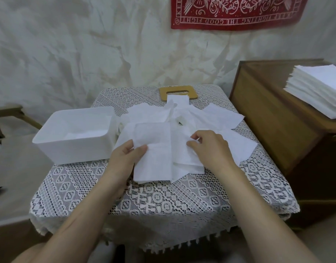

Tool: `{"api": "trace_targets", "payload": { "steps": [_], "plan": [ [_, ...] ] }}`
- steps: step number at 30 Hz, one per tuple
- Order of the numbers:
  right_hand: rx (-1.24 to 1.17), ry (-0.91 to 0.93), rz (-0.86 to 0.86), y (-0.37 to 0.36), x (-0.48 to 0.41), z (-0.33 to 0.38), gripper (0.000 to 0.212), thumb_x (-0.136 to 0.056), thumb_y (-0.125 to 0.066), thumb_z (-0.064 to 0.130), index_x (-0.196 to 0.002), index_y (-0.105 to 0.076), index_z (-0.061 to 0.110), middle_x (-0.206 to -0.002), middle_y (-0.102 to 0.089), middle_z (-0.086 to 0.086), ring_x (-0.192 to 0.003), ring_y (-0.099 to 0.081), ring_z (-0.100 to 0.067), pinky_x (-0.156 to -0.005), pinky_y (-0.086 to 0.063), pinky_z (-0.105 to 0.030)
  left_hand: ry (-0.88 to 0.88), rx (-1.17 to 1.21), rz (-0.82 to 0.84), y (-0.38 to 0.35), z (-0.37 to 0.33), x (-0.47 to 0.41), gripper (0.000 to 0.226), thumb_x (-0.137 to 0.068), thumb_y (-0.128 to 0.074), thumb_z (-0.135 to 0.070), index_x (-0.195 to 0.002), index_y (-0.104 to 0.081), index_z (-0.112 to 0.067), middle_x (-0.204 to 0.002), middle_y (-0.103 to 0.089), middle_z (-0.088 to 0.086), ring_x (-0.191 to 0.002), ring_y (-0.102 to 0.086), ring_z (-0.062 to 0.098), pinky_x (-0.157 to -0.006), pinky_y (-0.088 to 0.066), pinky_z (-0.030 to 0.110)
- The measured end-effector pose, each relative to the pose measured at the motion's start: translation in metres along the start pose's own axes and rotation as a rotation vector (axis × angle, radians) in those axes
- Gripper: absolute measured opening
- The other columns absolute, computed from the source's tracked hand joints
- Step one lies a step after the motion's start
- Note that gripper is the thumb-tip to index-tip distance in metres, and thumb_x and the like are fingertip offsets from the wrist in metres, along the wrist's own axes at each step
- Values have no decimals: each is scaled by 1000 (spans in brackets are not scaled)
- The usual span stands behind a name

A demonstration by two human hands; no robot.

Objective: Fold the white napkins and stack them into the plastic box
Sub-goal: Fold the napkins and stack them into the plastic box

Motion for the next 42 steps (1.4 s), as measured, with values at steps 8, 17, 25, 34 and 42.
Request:
{"api": "trace_targets", "payload": {
  "steps": [8, 17, 25, 34, 42],
  "plan": [
    [-494, -194, 77, 14, 13, -34, 19, -84, -75, 38, -77, -66, 23, -79, -68, 2, -65, -58, -16, -64, -45, -31, 39, 78, 25, -6, 0, 4, 18, -103, -59, -16, -114, -72, -16, -106, -80, -1, -93, -77, 18, -78, -61, 38],
    [50, -71, -12, 18, 13, -5, 49, -92, -66, 39, -62, -33, 18, -57, -37, 0, -59, -39, -28, -56, -28, -35, 53, 105, 55, -12, 3, 4, 21, -104, -57, -17, -120, -71, -15, -112, -79, 2, -99, -77, 21, -81, -59, 40],
    [-636, 26, -118, 49, 26, 5, 36, -99, -65, 18, -64, -58, 15, -48, -53, 13, -45, -45, -3, -47, -32, -21, 41, 122, 38, -6, 0, 0, 20, -105, -56, -20, -121, -69, -17, -113, -79, -1, -102, -76, 19, -76, -61, 34],
    [-781, -10, 118, -11, 39, 33, 15, -98, -66, 18, -86, -73, 15, -77, -77, -3, -71, -72, -18, -68, -55, -38, 73, 165, 119, -27, 3, 10, 25, -108, -49, -23, -120, -69, -17, -114, -78, 1, -107, -74, 19, -86, -57, 37],
    [-787, -47, 123, -26, 37, 32, 31, -96, -69, 24, -85, -64, -5, -76, -66, -22, -67, -57, -20, -65, -37, -33, 55, 217, 126, -32, 0, 15, 33, -108, -44, -39, -122, -68, -21, -118, -77, 2, -110, -74, 20, -93, -58, 41]
  ]
}}
Point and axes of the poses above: each hand's wrist, its own x-axis away from the middle knuckle, its own y-axis out of the back of the hand, z = x × y, the point moved 9 cm from there along -x, towards the middle knuckle
